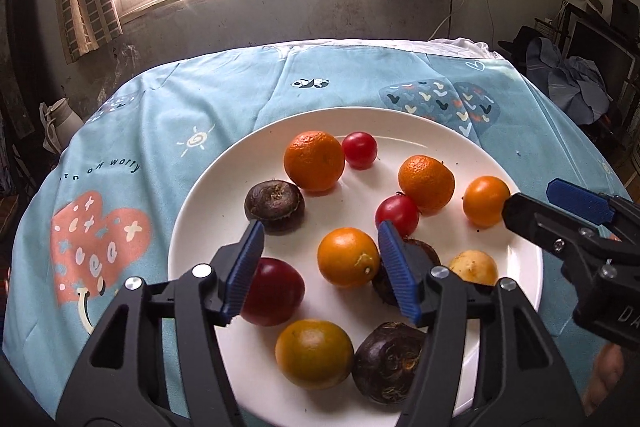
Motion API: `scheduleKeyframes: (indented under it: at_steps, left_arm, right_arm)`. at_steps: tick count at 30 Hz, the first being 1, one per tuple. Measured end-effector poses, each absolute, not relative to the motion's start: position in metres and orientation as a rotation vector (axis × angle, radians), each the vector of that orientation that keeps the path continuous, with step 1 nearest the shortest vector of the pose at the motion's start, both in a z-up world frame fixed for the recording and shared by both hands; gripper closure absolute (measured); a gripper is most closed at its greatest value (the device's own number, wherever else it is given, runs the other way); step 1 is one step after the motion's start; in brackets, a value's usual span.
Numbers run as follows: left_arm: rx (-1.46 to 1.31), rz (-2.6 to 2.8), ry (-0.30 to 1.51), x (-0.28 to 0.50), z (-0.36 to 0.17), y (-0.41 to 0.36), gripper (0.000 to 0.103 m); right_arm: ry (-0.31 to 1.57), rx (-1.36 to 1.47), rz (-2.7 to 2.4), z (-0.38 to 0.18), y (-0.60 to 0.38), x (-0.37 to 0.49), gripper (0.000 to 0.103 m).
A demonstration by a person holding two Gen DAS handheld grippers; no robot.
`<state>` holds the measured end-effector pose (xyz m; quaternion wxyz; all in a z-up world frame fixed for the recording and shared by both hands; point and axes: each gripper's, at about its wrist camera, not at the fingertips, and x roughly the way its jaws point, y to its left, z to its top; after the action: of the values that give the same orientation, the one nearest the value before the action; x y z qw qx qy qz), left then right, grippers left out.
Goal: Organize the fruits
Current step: 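Place both small oranges on the white plate and open both grippers, then grasp a yellow-orange fruit with the left gripper while the right gripper grasps a small yellow fruit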
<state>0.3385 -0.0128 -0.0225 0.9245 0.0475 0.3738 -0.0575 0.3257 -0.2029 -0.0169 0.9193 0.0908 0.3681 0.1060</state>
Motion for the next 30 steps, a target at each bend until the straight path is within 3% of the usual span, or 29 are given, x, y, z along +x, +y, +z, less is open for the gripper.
scheduleKeyframes:
  at_steps: [6,21,30]
  left_arm:
    - [0.093,-0.079,0.712,0.319,-0.01,-0.006,0.027]
    - [0.129,-0.061,0.604,0.215,0.006,-0.008,0.021]
    - [0.171,-0.122,0.648,0.182,-0.014,-0.022,0.018]
  right_arm:
    - [0.744,0.227,0.242,-0.003,-0.204,0.313,0.03]
    - [0.727,0.257,0.271,-0.003,-0.212,0.225,0.03]
    - [0.737,0.271,0.251,-0.01,-0.223,0.205,0.03]
